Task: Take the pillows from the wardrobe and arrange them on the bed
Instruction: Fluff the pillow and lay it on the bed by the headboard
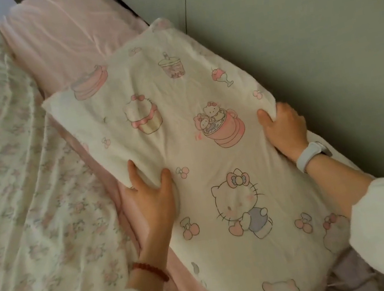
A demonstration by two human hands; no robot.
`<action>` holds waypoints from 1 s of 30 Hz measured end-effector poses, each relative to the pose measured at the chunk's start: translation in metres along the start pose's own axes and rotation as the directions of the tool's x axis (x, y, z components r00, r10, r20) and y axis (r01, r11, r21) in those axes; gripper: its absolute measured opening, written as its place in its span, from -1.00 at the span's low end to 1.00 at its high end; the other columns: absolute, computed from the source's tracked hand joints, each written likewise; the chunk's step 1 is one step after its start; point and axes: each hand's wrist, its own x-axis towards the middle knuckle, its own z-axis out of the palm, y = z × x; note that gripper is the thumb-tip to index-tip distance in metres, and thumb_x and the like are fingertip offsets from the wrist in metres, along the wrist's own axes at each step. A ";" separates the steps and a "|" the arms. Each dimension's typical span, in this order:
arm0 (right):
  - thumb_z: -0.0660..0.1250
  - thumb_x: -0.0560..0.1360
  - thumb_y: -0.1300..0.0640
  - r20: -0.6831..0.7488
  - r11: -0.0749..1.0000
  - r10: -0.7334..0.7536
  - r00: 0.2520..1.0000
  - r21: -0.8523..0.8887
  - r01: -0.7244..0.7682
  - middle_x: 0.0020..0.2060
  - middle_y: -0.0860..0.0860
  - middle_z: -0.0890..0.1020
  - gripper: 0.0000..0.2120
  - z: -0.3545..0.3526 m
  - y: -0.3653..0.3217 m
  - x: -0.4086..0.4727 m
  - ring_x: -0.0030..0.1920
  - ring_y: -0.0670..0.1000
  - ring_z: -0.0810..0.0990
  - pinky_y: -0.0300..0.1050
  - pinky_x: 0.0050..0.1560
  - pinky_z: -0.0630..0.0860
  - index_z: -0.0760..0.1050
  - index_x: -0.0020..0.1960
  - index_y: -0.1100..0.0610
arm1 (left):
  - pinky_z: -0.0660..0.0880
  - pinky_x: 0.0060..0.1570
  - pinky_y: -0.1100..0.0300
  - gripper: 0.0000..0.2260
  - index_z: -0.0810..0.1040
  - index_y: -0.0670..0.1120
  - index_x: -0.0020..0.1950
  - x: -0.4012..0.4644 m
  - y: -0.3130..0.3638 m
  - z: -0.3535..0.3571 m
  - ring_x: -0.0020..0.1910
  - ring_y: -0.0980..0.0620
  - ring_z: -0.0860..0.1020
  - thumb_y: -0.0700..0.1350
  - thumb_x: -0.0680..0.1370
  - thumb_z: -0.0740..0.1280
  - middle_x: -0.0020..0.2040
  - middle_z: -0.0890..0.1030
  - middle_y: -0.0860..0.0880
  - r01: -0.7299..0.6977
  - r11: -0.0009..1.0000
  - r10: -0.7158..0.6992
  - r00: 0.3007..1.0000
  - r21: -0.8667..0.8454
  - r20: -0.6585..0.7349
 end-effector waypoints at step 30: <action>0.20 0.49 0.13 0.162 0.818 0.561 0.812 -0.260 -0.513 0.25 0.32 0.38 -0.64 -0.073 0.161 -0.143 0.28 0.29 0.28 0.20 0.25 0.24 0.34 0.22 0.29 | 0.34 0.13 0.06 -0.27 0.01 0.14 0.44 -0.175 -0.049 0.022 0.17 -0.16 0.41 0.16 0.41 0.35 0.39 0.20 -0.18 0.261 0.954 -0.296 0.896 0.149 0.330</action>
